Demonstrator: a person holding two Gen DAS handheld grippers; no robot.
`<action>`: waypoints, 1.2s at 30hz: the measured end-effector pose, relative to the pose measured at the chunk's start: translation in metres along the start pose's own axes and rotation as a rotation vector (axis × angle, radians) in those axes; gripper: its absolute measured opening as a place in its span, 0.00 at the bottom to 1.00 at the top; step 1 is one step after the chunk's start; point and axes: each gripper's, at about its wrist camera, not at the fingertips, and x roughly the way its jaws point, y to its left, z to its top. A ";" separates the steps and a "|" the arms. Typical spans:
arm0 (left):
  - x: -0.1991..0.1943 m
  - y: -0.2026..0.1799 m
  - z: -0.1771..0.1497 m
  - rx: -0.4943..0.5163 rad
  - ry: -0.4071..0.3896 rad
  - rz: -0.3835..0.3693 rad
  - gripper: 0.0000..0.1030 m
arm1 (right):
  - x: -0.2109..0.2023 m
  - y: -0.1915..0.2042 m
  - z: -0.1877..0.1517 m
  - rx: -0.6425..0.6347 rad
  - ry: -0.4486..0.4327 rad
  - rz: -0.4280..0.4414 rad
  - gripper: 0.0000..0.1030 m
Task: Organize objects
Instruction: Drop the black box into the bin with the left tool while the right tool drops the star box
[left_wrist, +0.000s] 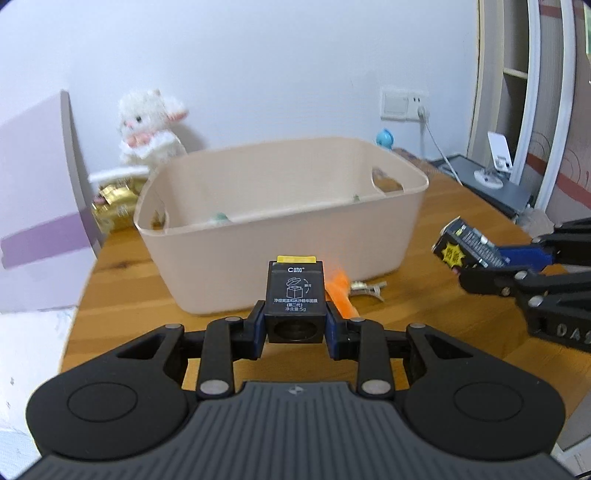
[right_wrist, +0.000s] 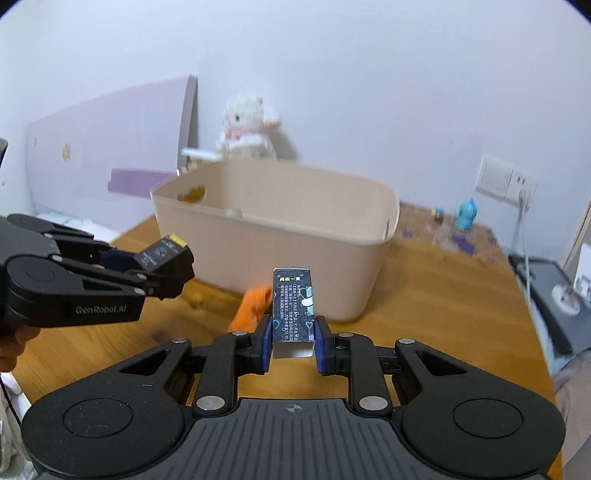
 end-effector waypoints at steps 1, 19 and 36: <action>-0.004 0.000 0.002 -0.002 -0.011 0.002 0.33 | -0.004 0.000 0.004 -0.002 -0.017 -0.002 0.20; 0.020 0.037 0.056 -0.069 -0.077 0.064 0.33 | 0.016 -0.014 0.069 0.035 -0.142 -0.036 0.20; 0.123 0.068 0.072 -0.138 0.043 0.131 0.33 | 0.123 -0.024 0.086 0.034 -0.010 -0.071 0.20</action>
